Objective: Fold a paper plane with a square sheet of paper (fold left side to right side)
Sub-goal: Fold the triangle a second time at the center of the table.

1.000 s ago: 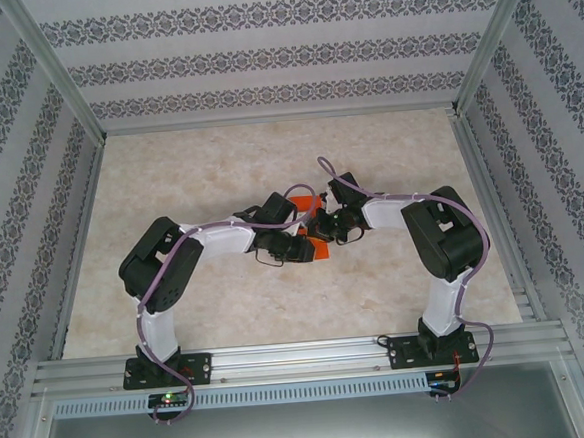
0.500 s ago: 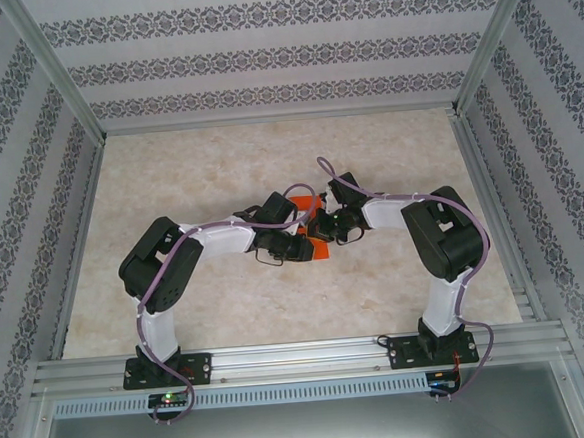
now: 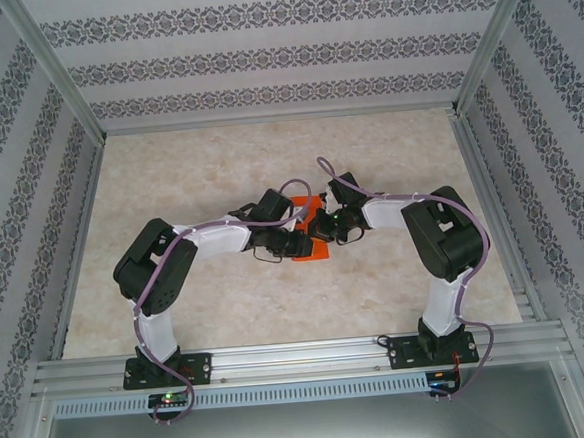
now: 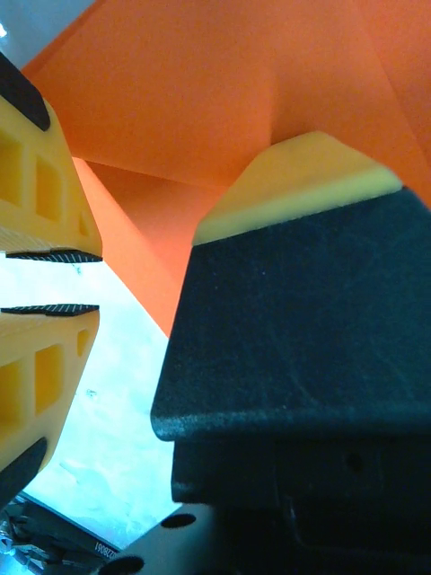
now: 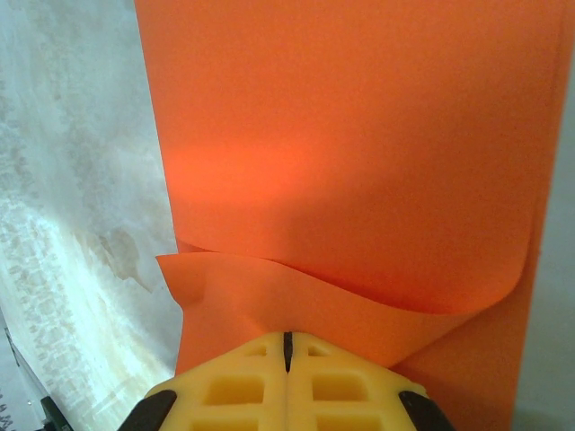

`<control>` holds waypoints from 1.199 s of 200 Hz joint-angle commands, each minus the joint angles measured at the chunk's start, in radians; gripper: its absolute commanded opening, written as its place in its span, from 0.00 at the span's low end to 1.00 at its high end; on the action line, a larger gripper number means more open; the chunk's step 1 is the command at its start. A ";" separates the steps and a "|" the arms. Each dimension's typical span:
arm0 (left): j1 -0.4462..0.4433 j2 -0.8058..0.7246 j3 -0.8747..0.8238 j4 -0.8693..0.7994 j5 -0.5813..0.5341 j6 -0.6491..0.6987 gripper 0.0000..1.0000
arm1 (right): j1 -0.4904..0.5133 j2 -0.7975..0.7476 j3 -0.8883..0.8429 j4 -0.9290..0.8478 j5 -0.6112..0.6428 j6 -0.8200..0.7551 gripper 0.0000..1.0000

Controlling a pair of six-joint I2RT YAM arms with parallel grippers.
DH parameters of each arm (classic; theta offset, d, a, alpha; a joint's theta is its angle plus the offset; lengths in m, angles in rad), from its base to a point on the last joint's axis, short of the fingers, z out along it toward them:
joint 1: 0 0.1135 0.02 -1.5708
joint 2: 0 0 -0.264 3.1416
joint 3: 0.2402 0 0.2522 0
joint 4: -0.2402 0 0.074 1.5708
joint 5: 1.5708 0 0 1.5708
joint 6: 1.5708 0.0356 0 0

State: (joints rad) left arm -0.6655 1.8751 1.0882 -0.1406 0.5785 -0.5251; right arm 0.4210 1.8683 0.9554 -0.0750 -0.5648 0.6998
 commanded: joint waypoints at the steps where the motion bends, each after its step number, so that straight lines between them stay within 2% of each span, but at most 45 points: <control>1: 0.010 -0.004 -0.001 -0.015 -0.012 0.012 0.23 | -0.011 0.020 -0.009 -0.079 0.047 -0.022 0.00; 240: 0.015 0.007 -0.024 -0.092 -0.107 0.054 0.21 | -0.011 0.023 -0.009 -0.084 0.047 -0.022 0.00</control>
State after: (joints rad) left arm -0.6590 1.8755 1.0775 -0.1951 0.4942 -0.4984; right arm 0.4210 1.8683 0.9554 -0.0750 -0.5648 0.6998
